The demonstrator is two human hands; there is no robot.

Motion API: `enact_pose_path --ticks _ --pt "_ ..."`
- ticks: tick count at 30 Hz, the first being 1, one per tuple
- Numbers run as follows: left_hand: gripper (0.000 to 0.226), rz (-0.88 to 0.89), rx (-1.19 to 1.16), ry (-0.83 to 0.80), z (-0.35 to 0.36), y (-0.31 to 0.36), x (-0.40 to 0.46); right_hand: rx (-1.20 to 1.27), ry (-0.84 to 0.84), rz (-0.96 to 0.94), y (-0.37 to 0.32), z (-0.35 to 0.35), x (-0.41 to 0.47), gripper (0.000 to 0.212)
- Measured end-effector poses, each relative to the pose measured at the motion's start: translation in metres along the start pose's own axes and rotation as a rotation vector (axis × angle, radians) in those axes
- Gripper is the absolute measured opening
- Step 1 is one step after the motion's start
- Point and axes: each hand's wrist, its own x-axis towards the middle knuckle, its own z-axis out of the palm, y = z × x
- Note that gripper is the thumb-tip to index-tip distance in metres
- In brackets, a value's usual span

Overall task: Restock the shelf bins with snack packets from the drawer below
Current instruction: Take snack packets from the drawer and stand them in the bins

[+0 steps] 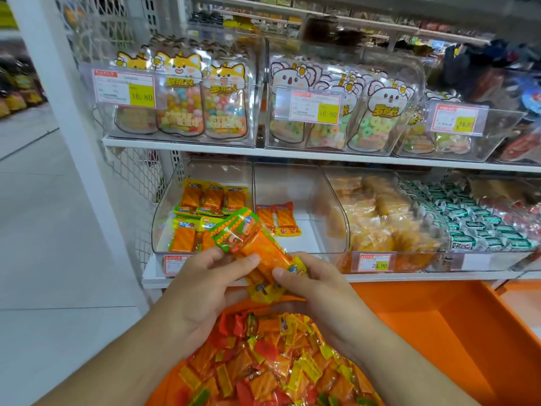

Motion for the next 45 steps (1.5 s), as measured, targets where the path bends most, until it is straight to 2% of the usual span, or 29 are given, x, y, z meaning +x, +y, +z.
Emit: enact_pose_path --ticks 3,6,8,11,15,18,20,23,27,30,36,41,43,45 --pt "0.029 -0.005 0.007 -0.034 -0.002 0.001 -0.003 0.112 0.04 -0.008 -0.002 0.0 0.0 0.029" --pt "0.037 -0.004 0.073 -0.11 -0.01 0.008 -0.003 0.199 0.093 -0.028 -0.008 -0.006 0.003 0.044" --pt "0.045 -0.037 0.091 -0.187 -0.018 0.015 -0.002 0.202 0.128 -0.062 -0.016 -0.012 0.004 0.044" --pt "0.047 -0.101 0.131 -0.291 -0.024 0.024 -0.003 0.106 0.069 -0.099 -0.028 -0.019 0.001 0.046" --pt "0.044 -0.102 0.393 -0.319 -0.025 0.019 -0.004 -0.081 -0.018 -0.118 -0.027 -0.02 0.002 0.045" --pt "0.035 -0.13 0.424 -0.35 -0.021 0.016 -0.008 -0.151 -0.016 -0.135 -0.022 -0.015 0.002 0.042" --pt "0.032 -0.099 0.447 -0.312 -0.019 0.014 -0.009 -0.132 0.008 -0.132 -0.019 -0.01 0.003 0.042" --pt "0.034 -0.022 0.453 -0.167 -0.017 0.012 -0.01 -0.064 0.08 -0.103 -0.014 -0.002 0.006 0.044" --pt "0.028 0.068 0.479 -0.056 -0.015 0.009 -0.01 -0.089 0.055 -0.083 -0.007 0.008 0.007 0.021" --pt "0.039 0.095 0.504 -0.011 -0.019 0.004 -0.009 -0.164 0.04 -0.123 -0.003 0.015 0.008 0.004" --pt "0.042 0.236 0.64 0.106 -0.03 0.005 -0.005 -0.254 0.069 -0.222 0.003 0.027 0.022 0.001" --pt "0.038 0.295 0.759 0.062 -0.055 0.03 0.006 -0.221 0.062 -0.227 -0.004 0.043 0.054 0.044" --pt "0.036 0.347 0.863 0.134 -0.075 0.044 0.018 -0.236 0.089 -0.206 -0.011 0.054 0.08 0.054" --pt "0.04 0.41 1.047 0.232 -0.097 0.053 0.032 -0.272 0.135 -0.174 -0.014 0.066 0.112 0.055"
